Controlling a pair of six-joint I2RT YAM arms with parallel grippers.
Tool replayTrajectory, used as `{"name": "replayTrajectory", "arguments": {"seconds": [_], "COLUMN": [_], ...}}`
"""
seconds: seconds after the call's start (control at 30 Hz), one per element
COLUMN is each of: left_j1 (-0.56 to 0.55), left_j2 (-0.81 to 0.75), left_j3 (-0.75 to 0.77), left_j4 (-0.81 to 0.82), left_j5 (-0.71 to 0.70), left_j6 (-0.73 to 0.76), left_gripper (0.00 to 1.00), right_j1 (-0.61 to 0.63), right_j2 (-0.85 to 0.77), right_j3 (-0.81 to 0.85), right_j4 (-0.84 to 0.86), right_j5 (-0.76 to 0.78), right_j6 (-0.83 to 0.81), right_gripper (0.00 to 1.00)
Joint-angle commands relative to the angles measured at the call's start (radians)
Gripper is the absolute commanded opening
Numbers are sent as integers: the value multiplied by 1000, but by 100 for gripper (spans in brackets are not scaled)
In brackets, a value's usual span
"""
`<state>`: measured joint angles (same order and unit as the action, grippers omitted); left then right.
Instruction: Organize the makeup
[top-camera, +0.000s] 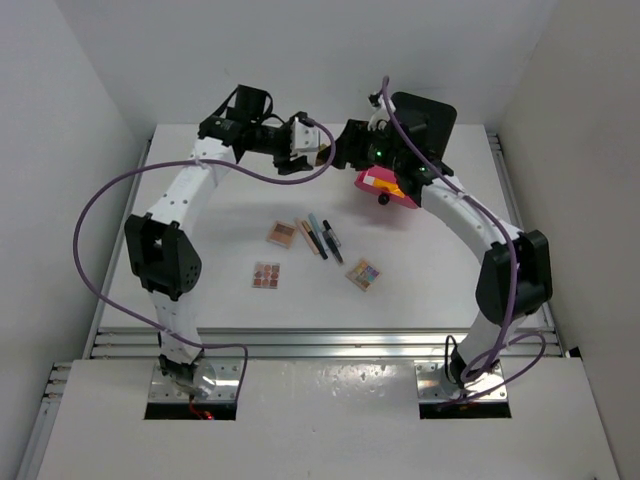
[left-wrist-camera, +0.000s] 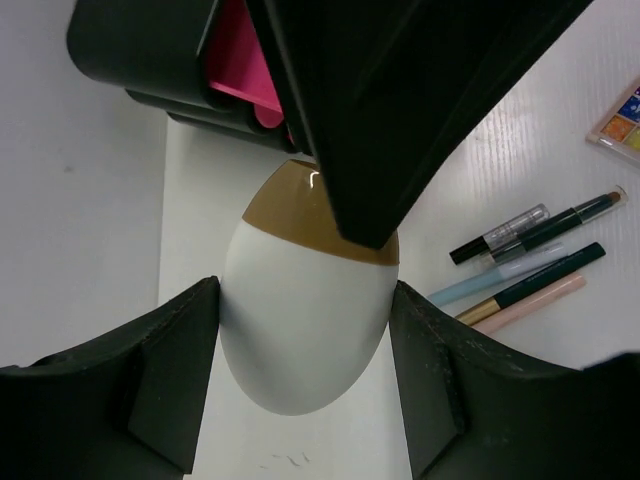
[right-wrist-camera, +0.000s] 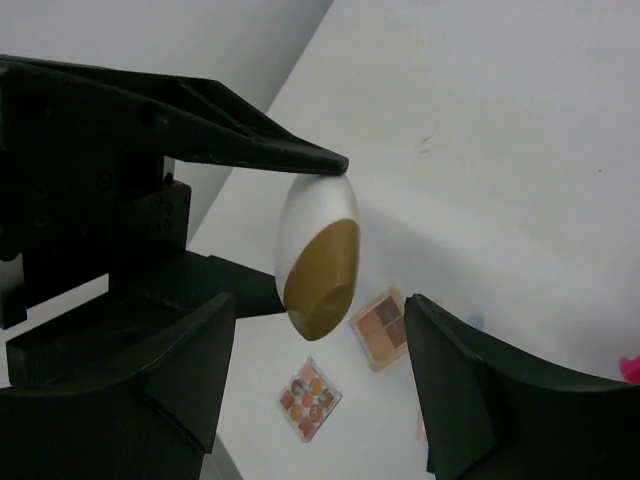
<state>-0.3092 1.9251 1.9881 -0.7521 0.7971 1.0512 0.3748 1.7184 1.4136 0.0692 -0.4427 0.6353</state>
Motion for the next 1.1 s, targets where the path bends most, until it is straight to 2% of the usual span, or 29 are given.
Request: {"name": "replayTrajectory", "arguments": {"seconds": [0.0, 0.23, 0.33, 0.47, 0.57, 0.6, 0.67, 0.7, 0.77, 0.8, 0.87, 0.9, 1.07], "left_j1": [-14, -34, -34, -44, -44, -53, -53, -53, -53, -53, -53, -53, -53], "left_j2": [-3, 6, 6, 6, 6, 6, 6, 6, 6, 6, 6, 6, -3], "left_j3": [2, 2, 2, -18, -28, -28, -28, -37, -37, -37, -46, -46, -46], "left_j4": [19, 37, 37, 80, 109, 109, 141, 151, 183, 183, 194, 194, 203], "left_j5": [50, 50, 50, 50, 40, 40, 30, 21, -1, -13, -25, -25, -107], "left_j6": [-7, -19, -28, -66, -89, -89, -115, -125, -144, -154, -163, -163, -236], "left_gripper": [0, 0, 0, 0, 0, 0, 0, 1, 13, 42, 76, 99, 99], "right_j1": [4, 7, 12, 15, 18, 18, 18, 18, 18, 16, 13, 10, -66], "right_j2": [12, 63, 90, 124, 127, 129, 132, 130, 119, 112, 93, 87, 18], "right_j3": [21, 5, 19, 57, 53, 53, 54, 51, 42, 38, 15, 1, -59], "right_j4": [135, 161, 187, 158, 162, 165, 167, 164, 170, 167, 165, 164, 167], "right_j5": [-41, -25, -7, -21, -24, -25, -37, -44, -50, -50, -45, -36, 9], "right_j6": [96, 158, 178, 176, 191, 195, 210, 210, 211, 205, 195, 195, 170], "right_gripper": [68, 60, 51, 50, 32, 19, 2, 0, 0, 0, 0, 0, 0]}}
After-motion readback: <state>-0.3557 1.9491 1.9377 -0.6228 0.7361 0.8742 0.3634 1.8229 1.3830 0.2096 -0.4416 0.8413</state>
